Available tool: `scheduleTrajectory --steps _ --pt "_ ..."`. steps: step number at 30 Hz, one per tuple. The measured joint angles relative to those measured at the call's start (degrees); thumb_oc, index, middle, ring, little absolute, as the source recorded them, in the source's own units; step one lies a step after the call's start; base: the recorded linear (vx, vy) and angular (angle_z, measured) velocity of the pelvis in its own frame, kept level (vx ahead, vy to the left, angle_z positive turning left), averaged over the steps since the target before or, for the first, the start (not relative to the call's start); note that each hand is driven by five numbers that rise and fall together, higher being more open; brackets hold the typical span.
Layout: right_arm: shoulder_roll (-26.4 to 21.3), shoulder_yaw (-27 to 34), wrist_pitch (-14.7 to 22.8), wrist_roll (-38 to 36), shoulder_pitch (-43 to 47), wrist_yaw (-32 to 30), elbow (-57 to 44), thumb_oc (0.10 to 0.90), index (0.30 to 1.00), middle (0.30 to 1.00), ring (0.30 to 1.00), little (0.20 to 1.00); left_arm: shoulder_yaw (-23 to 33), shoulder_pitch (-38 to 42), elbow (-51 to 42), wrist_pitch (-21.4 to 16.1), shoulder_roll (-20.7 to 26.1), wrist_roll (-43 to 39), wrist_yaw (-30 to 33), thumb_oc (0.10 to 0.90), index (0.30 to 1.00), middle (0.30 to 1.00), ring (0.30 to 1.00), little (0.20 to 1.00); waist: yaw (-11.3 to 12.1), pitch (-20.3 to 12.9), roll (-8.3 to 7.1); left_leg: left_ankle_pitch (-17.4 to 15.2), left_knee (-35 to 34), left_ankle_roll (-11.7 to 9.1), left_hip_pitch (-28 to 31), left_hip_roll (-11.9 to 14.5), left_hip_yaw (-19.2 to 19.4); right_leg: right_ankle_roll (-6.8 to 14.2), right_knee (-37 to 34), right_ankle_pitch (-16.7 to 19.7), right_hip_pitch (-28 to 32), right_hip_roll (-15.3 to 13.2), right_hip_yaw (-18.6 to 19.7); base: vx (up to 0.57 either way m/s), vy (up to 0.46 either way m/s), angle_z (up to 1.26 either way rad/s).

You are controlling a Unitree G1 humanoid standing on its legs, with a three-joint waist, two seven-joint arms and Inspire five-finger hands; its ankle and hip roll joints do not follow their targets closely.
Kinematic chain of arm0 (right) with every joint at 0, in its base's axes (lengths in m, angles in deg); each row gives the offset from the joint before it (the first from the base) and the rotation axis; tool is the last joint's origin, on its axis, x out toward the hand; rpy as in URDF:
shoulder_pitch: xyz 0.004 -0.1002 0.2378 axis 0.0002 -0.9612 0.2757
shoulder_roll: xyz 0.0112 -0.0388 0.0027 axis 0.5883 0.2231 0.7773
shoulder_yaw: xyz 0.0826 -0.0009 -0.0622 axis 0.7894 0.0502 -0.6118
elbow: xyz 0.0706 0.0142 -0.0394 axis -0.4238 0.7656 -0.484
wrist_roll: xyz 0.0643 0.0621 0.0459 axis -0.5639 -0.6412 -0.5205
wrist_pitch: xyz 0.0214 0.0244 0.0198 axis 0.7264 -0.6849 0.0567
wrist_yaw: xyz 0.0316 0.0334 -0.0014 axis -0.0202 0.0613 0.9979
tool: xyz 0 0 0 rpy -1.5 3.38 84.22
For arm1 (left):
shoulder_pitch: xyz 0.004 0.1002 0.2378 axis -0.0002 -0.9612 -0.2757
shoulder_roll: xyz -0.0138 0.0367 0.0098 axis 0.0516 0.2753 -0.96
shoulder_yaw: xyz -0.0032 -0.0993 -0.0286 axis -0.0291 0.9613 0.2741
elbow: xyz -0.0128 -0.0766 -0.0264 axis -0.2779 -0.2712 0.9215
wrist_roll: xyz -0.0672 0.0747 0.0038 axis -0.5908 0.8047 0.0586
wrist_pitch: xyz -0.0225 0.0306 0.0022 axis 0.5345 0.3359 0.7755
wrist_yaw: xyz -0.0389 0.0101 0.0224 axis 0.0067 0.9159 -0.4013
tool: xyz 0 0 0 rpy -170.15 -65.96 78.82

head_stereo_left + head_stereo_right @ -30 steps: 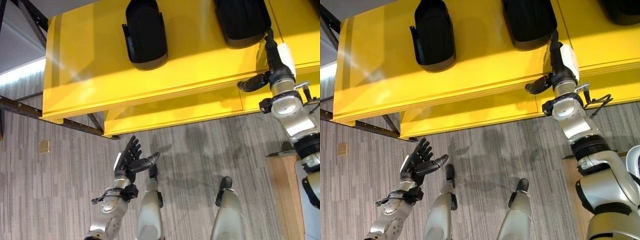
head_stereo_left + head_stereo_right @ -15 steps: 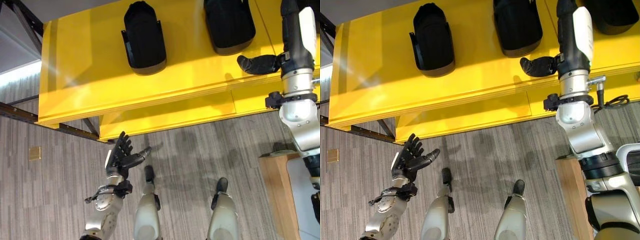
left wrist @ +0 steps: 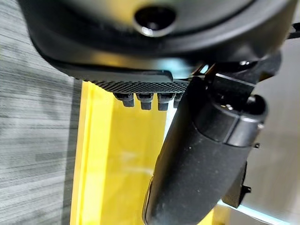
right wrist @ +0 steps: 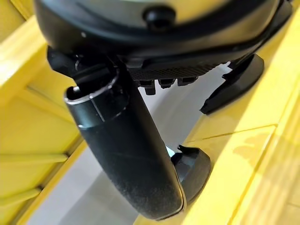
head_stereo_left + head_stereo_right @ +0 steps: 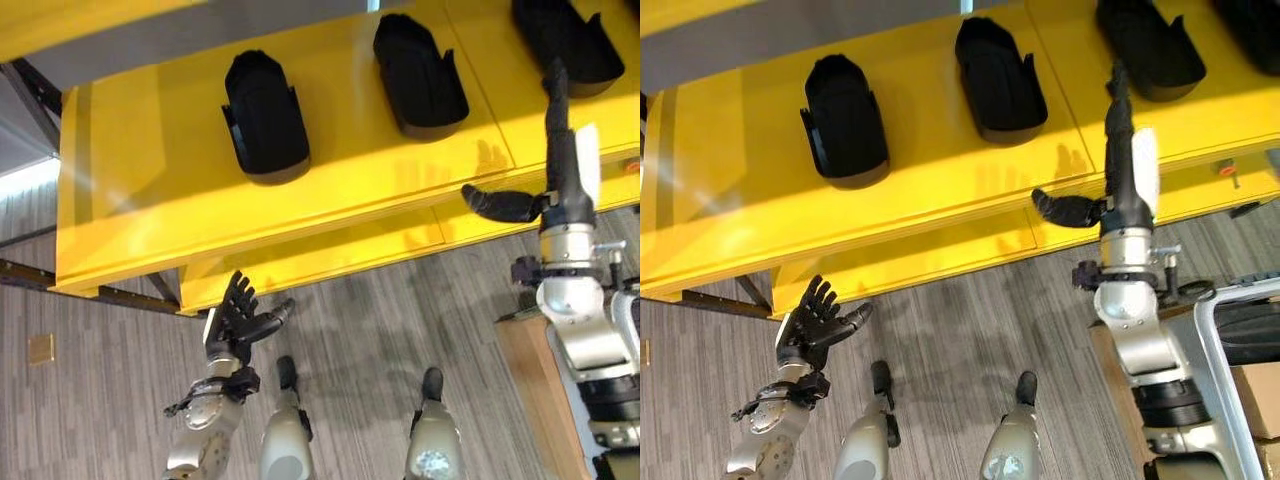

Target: Move parts from the plastic box to the shelf.

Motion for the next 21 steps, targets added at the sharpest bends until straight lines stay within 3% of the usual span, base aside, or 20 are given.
scheduleTrajectory --steps 3,8,21 --pt "2.85 0.27 0.55 -0.04 -5.00 1.76 -0.55 0.900 1.000 1.000 1.000 1.000 0.73 -0.59 0.06 0.18 -0.38 1.94 -0.13 0.900 1.000 1.000 1.000 1.000 -0.38 -2.66 -1.31 0.05 -1.54 -1.10 2.50 -0.05 0.60 0.02 -3.36 1.08 3.04 0.19 -0.22 0.05 0.049 -0.06" --pt "6.69 0.17 0.69 0.00 -12.69 3.53 -0.43 0.900 1.000 1.000 1.000 1.000 1.19 -2.11 0.18 0.23 -0.38 6.26 0.11 0.900 1.000 1.000 1.000 1.000 -0.42 -8.31 -1.29 -0.26 -2.40 -2.28 4.46 -0.08 1.14 0.30 -6.06 1.62 5.72 0.33 -0.61 0.04 0.040 -0.02" --pt "9.27 -1.08 0.58 -1.92 -13.53 4.66 3.17 0.900 1.000 1.000 1.000 1.000 0.68 -0.74 0.20 1.35 -0.33 17.75 2.37 0.900 1.000 1.000 1.000 1.000 -2.23 -11.28 -1.10 -0.33 -2.44 -2.36 6.32 0.08 1.62 0.03 -7.73 2.54 7.58 0.56 0.03 0.03 0.003 -0.03"
